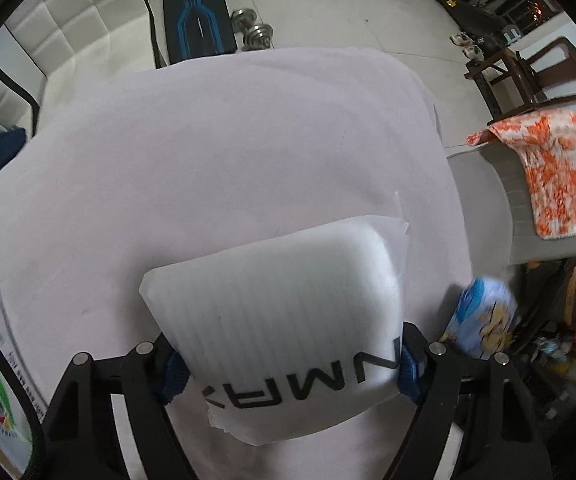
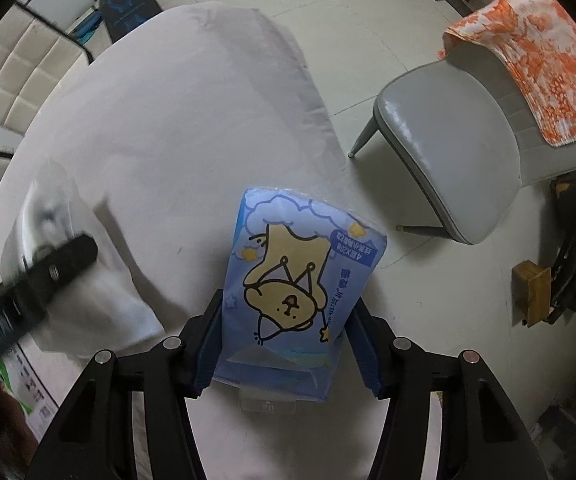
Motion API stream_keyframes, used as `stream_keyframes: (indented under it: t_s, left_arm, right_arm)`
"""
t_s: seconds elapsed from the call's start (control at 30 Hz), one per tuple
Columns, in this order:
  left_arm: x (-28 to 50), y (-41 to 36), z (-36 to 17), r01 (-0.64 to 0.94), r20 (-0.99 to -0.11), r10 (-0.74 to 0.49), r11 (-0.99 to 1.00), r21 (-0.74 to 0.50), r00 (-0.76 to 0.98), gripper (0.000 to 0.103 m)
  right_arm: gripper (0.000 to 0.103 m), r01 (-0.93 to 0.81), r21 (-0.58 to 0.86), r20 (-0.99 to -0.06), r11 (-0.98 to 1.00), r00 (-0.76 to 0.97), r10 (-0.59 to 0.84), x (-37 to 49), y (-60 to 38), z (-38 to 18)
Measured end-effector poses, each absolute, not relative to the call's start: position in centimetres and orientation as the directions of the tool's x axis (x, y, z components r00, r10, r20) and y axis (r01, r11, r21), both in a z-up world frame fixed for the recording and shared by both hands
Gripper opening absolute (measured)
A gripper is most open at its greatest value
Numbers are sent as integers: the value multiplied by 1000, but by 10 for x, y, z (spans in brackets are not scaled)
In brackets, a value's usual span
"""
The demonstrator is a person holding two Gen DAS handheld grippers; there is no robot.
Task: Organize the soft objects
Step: 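Carry both packets over the cardboard box with both tools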
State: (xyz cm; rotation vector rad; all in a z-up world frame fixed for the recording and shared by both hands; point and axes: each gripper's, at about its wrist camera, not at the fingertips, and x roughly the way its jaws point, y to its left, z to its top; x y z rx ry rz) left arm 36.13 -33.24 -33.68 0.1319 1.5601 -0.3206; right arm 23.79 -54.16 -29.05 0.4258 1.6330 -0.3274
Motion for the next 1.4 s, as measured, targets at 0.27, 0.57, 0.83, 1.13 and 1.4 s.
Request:
stream_keyframes:
  t_s: [0.27,0.57,0.83,1.13,1.4]
  left_arm:
    - [302,-284,-325,304,-997,-65,952,-47,49,78]
    - [265,-244,-298,258,-993,-53,966,-24,107,78]
    - [240,-210,-249,218,-977,-105,974,-64,183,78]
    - [223,-118,-176,189,-949,-165,975,-115,271,78]
    - [224,17,-141,111,-946,-108,991,-77,306,78]
  right_arm:
    - [59,341,37,-995,939,-79,67,210,-493,-283]
    - [58,215,41,-994,976,-94,62,176,-437,-279]
    - [57,156,91,-995,984,-27,97,163,-405,-236]
    - [57,52,171,-982,984,93,166,152,-326,-148]
    - [58,-48,227,-966,973,119,231,154,-204,-107]
